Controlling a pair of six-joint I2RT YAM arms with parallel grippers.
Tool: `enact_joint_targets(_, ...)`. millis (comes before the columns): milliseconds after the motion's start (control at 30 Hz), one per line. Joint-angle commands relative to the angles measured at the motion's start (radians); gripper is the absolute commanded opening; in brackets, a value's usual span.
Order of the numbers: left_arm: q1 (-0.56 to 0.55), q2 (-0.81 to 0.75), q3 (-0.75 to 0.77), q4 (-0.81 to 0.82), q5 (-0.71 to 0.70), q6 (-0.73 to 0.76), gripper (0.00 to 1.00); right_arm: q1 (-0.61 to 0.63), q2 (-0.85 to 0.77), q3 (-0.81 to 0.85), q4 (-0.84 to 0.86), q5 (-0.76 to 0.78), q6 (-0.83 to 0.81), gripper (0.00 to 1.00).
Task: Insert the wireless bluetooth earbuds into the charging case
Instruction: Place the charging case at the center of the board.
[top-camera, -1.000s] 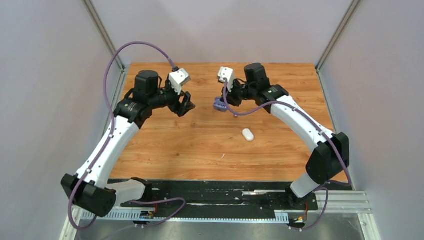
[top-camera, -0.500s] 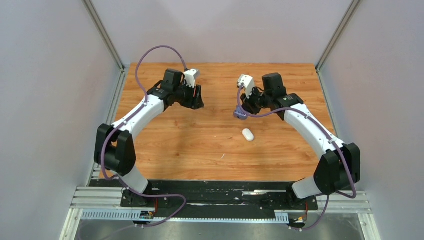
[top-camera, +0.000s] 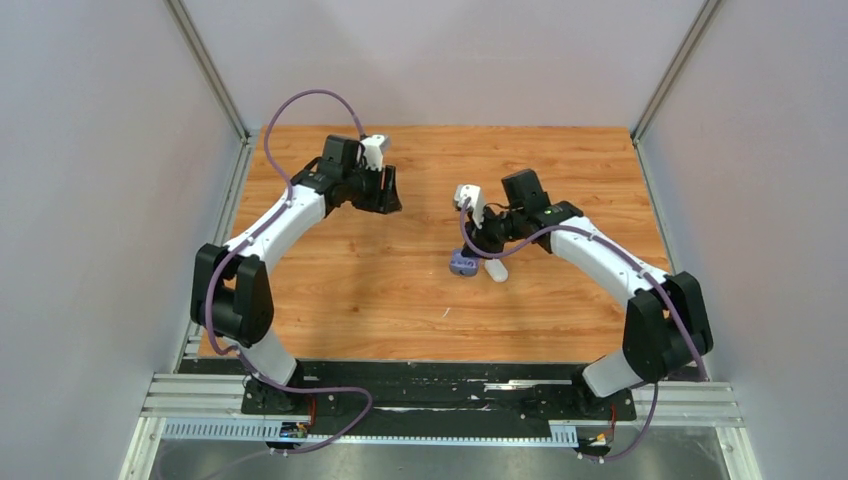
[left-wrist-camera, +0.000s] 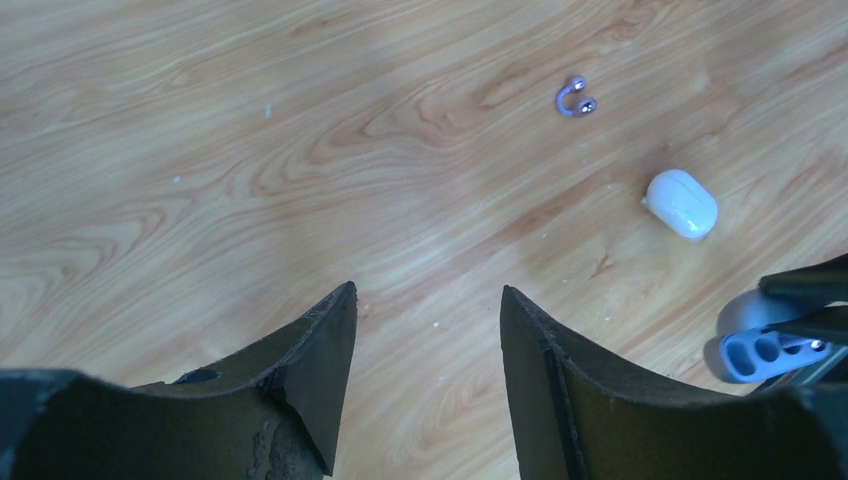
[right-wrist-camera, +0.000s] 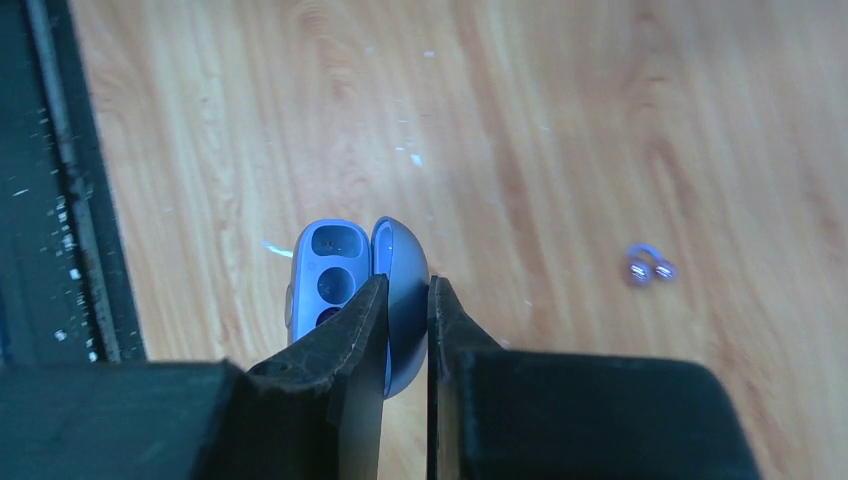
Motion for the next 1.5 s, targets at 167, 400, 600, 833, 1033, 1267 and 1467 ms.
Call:
enact_joint_targets(167, 0.075, -0.182, -0.083, -0.054, 0.018, 0.121, 0.63, 0.046, 0.162, -0.032, 0.043, -0.258, -0.184, 0.00)
enact_joint_targets(400, 0.121, -0.222, -0.087, -0.144, 0.044, 0.190, 0.64, 0.065, 0.210, -0.094, 0.126, -0.273, -0.228, 0.00)
enact_joint_targets(600, 0.137, -0.231, -0.084, -0.193, 0.042, 0.233, 0.64, 0.079, 0.267, -0.098, 0.166, -0.274, -0.230, 0.00)
enact_joint_targets(833, 0.140, -0.218, -0.066, -0.203, 0.051, 0.226, 0.64, 0.085, 0.330, -0.075, 0.185, -0.261, -0.230, 0.00)
enact_joint_targets(1033, 0.142, -0.205, -0.054, -0.204, 0.053, 0.227, 0.64, 0.085, 0.347, -0.070, 0.209, -0.264, -0.214, 0.06)
enact_joint_targets(1267, 0.144, -0.198, -0.053, -0.199, 0.066, 0.224, 0.65, 0.086, 0.306, -0.028, 0.202, -0.265, -0.162, 0.22)
enact_joint_targets(1467, 0.145, -0.190, -0.061, -0.179, 0.079, 0.208, 0.65, 0.085, 0.305, 0.043, 0.170, -0.271, -0.109, 0.29)
